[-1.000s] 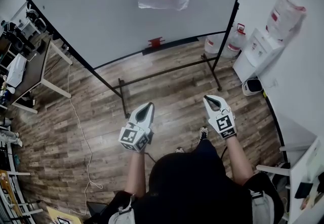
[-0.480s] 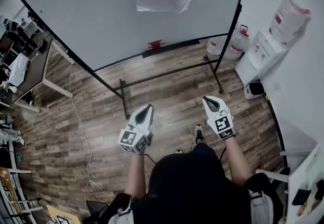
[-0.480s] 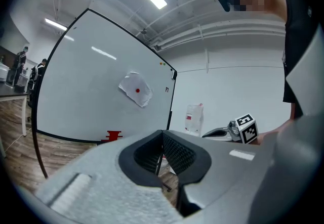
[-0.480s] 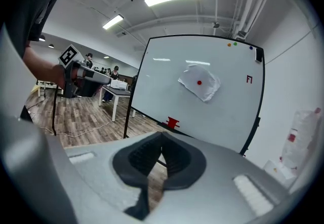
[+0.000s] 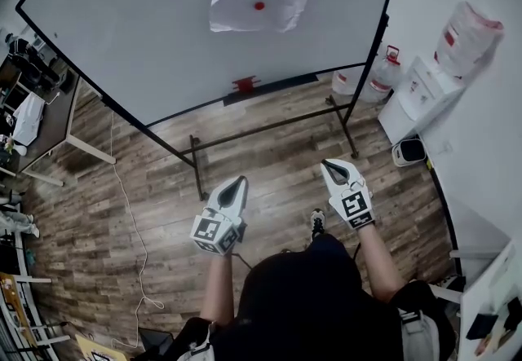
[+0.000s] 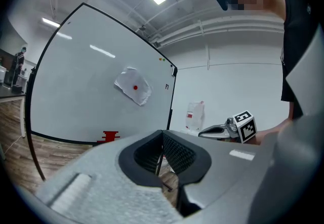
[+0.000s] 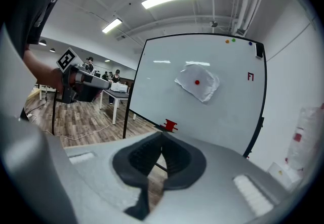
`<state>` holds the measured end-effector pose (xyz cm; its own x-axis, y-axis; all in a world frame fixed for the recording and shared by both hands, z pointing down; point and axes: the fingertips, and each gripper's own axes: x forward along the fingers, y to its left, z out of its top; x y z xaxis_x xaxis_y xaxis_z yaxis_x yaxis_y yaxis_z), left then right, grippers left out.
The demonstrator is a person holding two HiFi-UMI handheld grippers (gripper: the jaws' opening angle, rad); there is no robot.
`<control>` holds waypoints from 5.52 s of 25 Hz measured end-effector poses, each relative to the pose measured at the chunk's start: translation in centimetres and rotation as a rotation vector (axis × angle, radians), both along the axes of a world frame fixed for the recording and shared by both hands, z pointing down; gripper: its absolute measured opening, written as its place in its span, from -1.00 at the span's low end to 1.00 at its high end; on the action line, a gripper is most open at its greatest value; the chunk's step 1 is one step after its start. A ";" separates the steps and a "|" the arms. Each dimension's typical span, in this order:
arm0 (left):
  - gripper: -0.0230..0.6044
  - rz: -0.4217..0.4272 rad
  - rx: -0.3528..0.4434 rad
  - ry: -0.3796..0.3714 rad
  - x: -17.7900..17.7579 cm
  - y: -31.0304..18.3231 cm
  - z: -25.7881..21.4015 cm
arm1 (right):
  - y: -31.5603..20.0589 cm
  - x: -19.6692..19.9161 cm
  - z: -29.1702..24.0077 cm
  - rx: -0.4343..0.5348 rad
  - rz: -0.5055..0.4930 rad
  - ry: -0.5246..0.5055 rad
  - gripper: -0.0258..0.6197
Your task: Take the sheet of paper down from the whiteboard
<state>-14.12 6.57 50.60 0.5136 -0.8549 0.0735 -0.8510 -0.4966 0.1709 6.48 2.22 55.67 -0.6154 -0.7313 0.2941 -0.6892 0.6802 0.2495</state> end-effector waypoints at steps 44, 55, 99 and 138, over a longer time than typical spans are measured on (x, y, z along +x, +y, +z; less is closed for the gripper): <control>-0.90 -0.256 0.006 -0.042 7.9 -12.4 -1.4 | -16.3 5.2 -0.1 -0.080 -0.272 -0.126 -0.91; -0.90 -0.285 0.005 -0.060 8.6 -13.4 -1.4 | -18.3 5.1 0.5 -0.092 -0.303 -0.141 -0.91; -0.90 -0.215 0.048 0.050 -4.4 -29.9 -1.9 | -31.9 -5.1 -1.5 -0.019 -0.217 -0.026 -0.91; -0.89 -0.019 0.221 0.187 -11.0 -42.6 -8.6 | -41.4 -14.5 -15.2 0.370 -0.109 0.046 -0.83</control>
<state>-25.09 -36.04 42.00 0.4843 -0.8492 -0.2105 -0.8244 -0.5235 0.2151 -7.97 -39.17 40.48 -0.6873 -0.7245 0.0516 -0.6005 0.6068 0.5207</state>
